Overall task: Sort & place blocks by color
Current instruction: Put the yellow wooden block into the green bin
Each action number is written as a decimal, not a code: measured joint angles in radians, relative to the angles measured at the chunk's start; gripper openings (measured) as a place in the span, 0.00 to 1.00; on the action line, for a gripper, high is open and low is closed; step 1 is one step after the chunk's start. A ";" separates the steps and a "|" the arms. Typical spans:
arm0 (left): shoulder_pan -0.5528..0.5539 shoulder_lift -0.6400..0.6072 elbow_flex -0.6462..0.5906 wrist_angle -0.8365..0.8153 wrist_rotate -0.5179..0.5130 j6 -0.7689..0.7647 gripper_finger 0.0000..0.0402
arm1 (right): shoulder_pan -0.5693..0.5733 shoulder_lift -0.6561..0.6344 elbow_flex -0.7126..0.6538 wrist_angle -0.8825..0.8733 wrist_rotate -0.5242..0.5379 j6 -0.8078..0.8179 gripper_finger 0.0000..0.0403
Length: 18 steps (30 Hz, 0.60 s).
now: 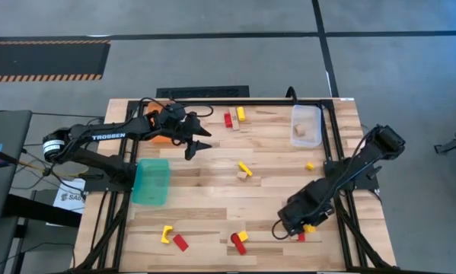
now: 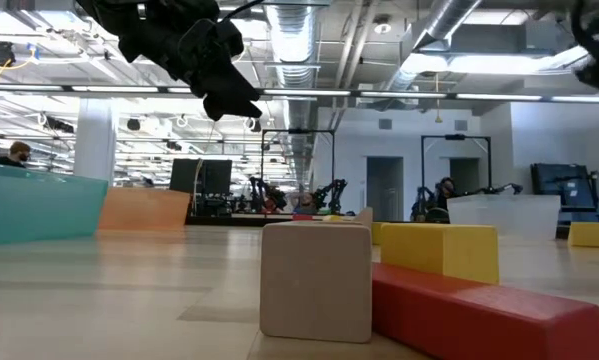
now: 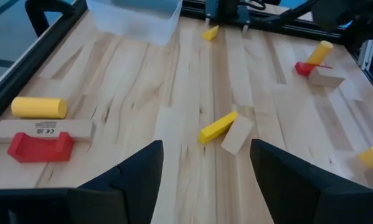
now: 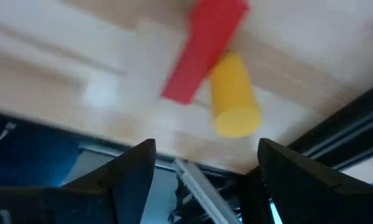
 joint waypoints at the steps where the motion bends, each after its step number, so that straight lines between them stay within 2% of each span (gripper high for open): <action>1: 0.000 0.000 0.000 0.001 0.001 0.000 0.57 | 0.009 0.000 -0.014 -0.002 0.002 0.015 0.75; 7: 0.000 0.000 0.000 0.003 0.010 -0.028 0.57 | 0.045 0.000 -0.066 0.026 0.008 0.045 0.75; 14: 0.000 0.000 0.000 0.005 0.010 -0.070 0.57 | 0.065 0.000 -0.150 0.169 0.022 0.042 0.75; 18: 0.000 0.000 0.000 0.005 0.009 -0.084 0.57 | 0.064 0.000 -0.162 0.179 0.034 0.031 0.75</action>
